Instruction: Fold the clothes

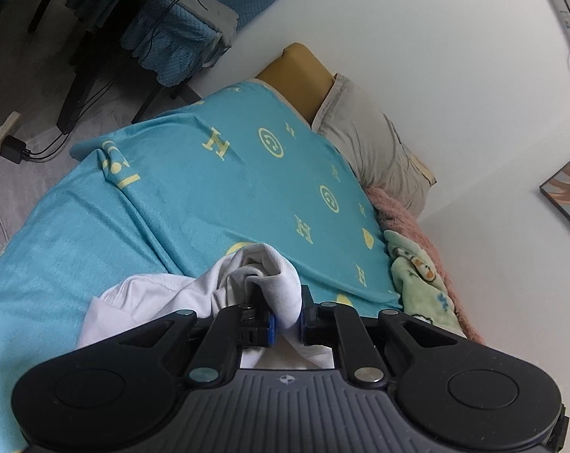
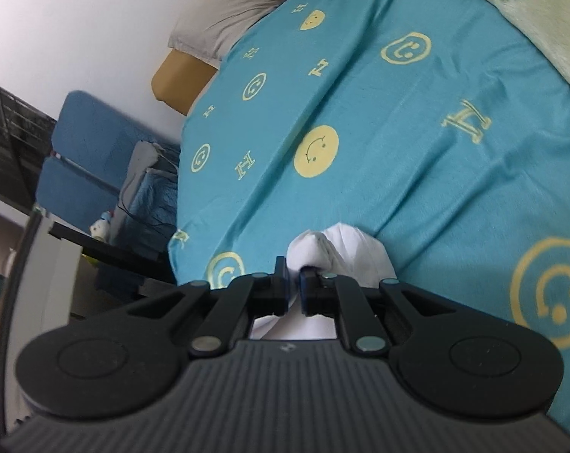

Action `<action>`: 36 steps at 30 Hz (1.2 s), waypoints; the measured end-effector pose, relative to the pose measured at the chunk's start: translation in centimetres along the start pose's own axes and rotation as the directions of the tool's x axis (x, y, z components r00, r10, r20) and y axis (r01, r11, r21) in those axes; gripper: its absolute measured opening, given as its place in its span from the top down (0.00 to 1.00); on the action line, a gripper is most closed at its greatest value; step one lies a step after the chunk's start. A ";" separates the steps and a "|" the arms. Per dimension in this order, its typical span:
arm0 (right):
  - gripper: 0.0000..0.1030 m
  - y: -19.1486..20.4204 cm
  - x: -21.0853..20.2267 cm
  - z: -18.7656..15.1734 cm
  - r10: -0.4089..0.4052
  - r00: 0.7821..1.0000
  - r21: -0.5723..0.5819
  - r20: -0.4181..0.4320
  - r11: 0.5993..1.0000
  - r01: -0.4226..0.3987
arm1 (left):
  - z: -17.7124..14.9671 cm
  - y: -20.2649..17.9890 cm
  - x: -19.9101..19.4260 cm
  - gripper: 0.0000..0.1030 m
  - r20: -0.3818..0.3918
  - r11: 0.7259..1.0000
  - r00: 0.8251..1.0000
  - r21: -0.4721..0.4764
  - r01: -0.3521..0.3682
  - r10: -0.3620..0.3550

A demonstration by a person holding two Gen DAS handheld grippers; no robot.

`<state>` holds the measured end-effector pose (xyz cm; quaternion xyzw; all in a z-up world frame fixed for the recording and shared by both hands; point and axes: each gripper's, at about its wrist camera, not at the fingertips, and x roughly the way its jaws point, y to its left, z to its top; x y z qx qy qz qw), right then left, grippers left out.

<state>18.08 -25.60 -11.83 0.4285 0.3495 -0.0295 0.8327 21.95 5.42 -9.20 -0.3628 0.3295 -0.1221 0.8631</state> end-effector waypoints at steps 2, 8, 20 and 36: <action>0.90 0.1 0.6 0.3 -0.005 1.000 -0.004 -0.001 1.000 0.005 | 0.1 -0.1 0.6 0.90 0.002 1.000 1.000 0.024 -0.004 0.004; 0.90 0.2 0.8 0.3 -0.029 1.000 -0.016 -0.003 0.999 0.029 | 0.1 -0.4 1.1 0.88 -0.013 0.997 1.000 0.074 -0.003 0.004; 0.27 2.9 -2.2 -1.4 -0.042 0.995 -0.201 0.090 0.978 0.059 | -1.8 -3.3 -1.5 0.20 0.023 0.952 0.999 0.305 -0.031 0.025; 0.52 4.4 3.8 -4.7 -0.157 0.987 -0.497 0.027 0.855 0.149 | -3.5 -3.0 3.4 0.19 -0.061 0.843 0.960 0.495 -0.208 0.273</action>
